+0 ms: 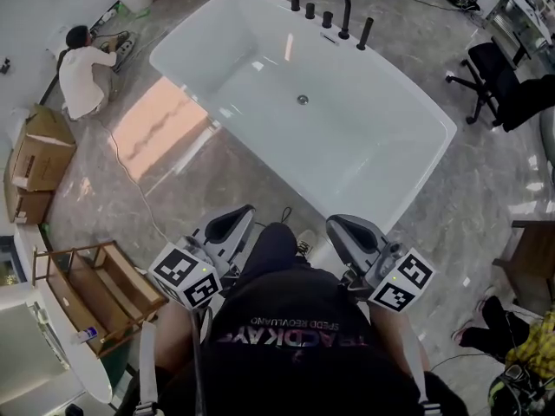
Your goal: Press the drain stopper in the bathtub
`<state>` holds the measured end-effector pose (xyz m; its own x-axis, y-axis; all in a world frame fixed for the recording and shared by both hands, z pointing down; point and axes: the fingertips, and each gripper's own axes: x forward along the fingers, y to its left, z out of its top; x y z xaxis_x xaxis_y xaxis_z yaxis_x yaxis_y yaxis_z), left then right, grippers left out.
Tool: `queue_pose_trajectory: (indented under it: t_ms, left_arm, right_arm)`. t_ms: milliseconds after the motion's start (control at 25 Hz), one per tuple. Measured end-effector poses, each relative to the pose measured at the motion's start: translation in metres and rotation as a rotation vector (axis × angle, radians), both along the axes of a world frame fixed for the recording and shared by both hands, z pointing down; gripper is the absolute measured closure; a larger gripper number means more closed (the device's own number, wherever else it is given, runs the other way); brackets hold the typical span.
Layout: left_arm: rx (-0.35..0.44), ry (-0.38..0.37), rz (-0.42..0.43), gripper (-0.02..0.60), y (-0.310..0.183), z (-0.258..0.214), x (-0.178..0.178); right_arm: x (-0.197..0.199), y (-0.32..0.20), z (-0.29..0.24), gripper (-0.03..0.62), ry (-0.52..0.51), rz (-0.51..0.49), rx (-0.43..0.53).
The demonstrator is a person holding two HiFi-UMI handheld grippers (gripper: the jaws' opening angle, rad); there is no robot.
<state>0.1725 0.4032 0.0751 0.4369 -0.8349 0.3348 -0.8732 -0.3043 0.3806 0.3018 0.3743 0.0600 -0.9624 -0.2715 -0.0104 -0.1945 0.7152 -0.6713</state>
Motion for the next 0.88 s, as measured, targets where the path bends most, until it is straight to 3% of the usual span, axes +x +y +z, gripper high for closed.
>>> queue_pose_trajectory:
  t_ms: [560, 880]
  left_arm:
    - [0.010, -0.025, 0.064, 0.572, -0.003, -0.010, 0.017]
    - [0.011, 0.000, 0.087, 0.572, -0.017, -0.003, 0.018]
  right_arm:
    - [0.000, 0.003, -0.004, 0.577, -0.043, 0.010, 0.004]
    - [-0.003, -0.010, 0.002, 0.578, -0.012, 0.029, -0.001]
